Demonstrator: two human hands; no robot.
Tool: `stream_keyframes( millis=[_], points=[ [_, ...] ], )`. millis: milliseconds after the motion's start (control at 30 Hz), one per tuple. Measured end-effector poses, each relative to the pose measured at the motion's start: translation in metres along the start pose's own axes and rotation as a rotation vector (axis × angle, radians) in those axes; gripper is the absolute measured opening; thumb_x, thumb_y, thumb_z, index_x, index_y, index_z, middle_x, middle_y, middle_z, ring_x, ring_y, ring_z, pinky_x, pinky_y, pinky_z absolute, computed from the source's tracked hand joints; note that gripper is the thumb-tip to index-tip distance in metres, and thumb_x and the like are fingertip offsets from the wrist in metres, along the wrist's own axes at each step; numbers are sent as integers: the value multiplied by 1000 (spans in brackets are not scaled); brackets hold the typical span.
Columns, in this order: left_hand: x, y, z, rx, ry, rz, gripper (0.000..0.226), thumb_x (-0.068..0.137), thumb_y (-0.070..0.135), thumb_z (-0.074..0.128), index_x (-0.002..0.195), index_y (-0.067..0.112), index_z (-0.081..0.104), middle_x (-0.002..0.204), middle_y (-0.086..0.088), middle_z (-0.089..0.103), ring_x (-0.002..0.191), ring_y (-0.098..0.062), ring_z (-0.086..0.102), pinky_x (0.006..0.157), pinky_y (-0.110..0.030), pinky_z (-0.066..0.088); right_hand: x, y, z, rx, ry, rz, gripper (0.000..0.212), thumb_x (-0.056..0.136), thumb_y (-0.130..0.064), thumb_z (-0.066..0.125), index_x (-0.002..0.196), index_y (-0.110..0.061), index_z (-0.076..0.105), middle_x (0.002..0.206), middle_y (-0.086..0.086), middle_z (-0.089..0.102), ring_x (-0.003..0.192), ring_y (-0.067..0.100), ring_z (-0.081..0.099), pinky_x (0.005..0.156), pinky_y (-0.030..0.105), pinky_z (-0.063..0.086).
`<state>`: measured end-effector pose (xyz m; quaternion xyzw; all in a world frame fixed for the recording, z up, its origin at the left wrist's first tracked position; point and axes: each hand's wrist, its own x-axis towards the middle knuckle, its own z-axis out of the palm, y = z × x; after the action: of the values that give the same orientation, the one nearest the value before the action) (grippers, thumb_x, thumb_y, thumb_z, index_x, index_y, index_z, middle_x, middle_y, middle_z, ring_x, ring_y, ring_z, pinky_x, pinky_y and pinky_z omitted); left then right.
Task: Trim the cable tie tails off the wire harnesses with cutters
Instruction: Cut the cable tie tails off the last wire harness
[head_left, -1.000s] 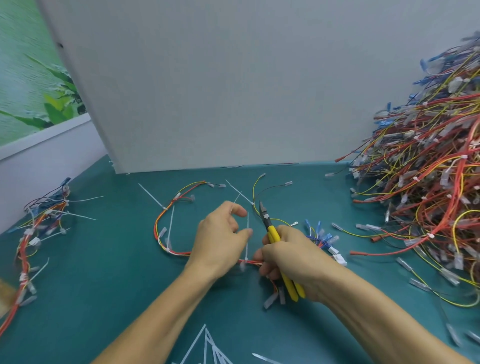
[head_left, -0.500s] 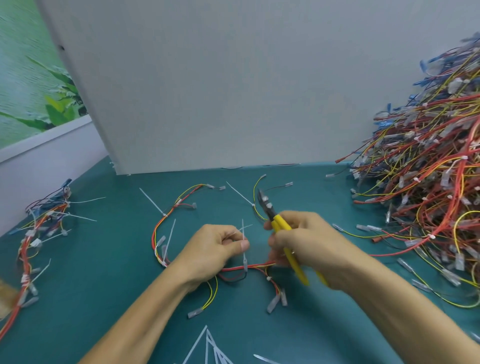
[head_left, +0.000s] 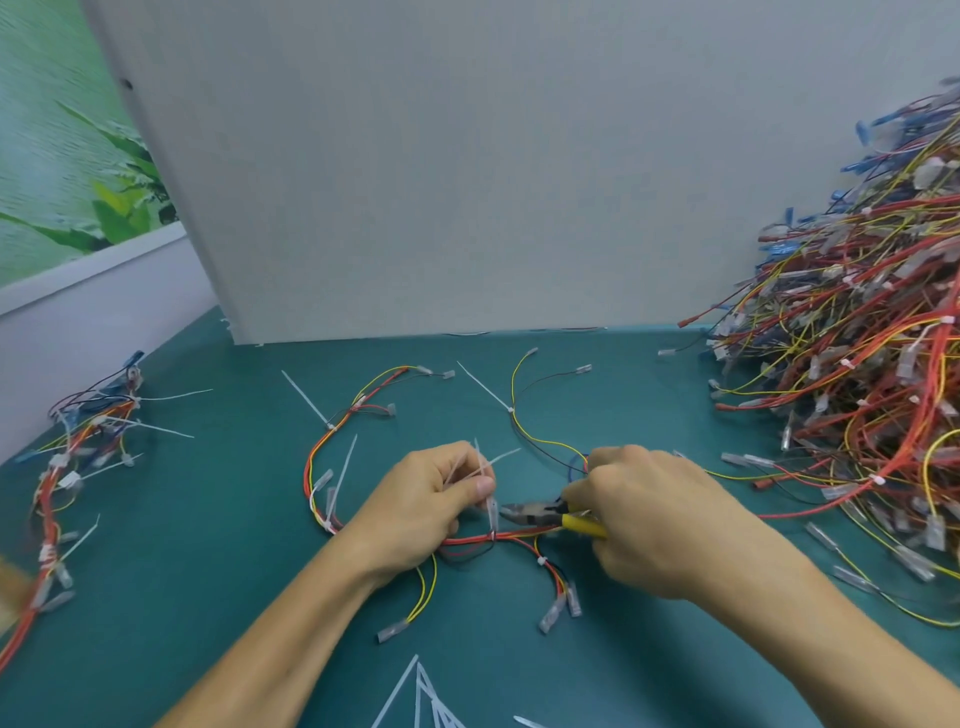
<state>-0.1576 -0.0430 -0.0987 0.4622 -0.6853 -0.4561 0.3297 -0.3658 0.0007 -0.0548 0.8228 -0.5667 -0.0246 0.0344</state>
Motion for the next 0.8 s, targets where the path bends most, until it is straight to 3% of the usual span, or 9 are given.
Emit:
stream_keyframes(
  millis=[100, 233, 367, 467, 533, 600, 667, 800],
  points=[
    [0, 0, 1, -2, 2, 16, 19, 94, 11, 58, 75, 13, 58, 67, -10, 48, 46, -11, 26, 45, -23, 22, 1, -1, 1, -21, 8, -23, 19, 81, -20, 49, 94, -23, 62, 88, -2, 41, 77, 28, 48, 60, 29, 32],
    [0, 1, 3, 61, 6, 74, 19, 93, 12, 58, 76, 18, 59, 75, -26, 54, 50, -13, 29, 48, -25, 26, 0, 1, -2, -1, -22, -35, 17, 80, -19, 48, 91, -24, 60, 88, -4, 41, 85, 29, 55, 61, 29, 34],
    [1, -3, 5, 24, 26, 39, 21, 95, 15, 57, 75, 19, 62, 64, -8, 47, 47, -13, 27, 48, -25, 23, -2, 6, -8, 49, -16, -8, 19, 81, -22, 50, 96, -25, 62, 94, -4, 50, 89, 28, 57, 63, 30, 42],
    [0, 4, 8, 49, 154, 54, 25, 98, 19, 51, 80, 23, 67, 70, 12, 61, 45, -4, 38, 53, -24, 30, -3, 7, -10, 64, -18, 15, 17, 84, -26, 51, 96, -27, 63, 93, -4, 51, 90, 28, 57, 65, 30, 42],
    [0, 17, 5, 156, 354, 152, 21, 99, 24, 48, 89, 28, 66, 84, 14, 67, 54, 5, 50, 64, -25, 39, -3, 8, -13, 90, -17, 43, 7, 83, -28, 51, 80, -27, 58, 83, -6, 47, 84, 28, 53, 57, 28, 35],
    [-4, 36, 2, 74, 454, 249, 20, 97, 34, 47, 92, 30, 65, 82, 11, 68, 59, 0, 56, 69, -29, 49, -5, 11, -18, 155, -11, 96, 17, 81, -28, 52, 66, -26, 47, 72, -6, 43, 74, 28, 49, 49, 27, 28],
    [-9, 55, 0, -65, 367, 261, 23, 98, 32, 46, 90, 25, 67, 81, 4, 70, 66, -12, 65, 71, -35, 57, -5, 14, -22, 253, 34, 154, 11, 79, -26, 52, 69, -24, 52, 67, -2, 47, 69, 29, 49, 48, 27, 31],
    [-17, 71, 4, -38, 24, 18, 28, 102, 21, 40, 88, 13, 63, 78, -6, 71, 74, -25, 72, 71, -37, 55, -4, 13, -23, 376, 74, 224, 15, 77, -23, 54, 63, -21, 49, 61, 5, 48, 63, 31, 47, 48, 30, 35]
  ],
)
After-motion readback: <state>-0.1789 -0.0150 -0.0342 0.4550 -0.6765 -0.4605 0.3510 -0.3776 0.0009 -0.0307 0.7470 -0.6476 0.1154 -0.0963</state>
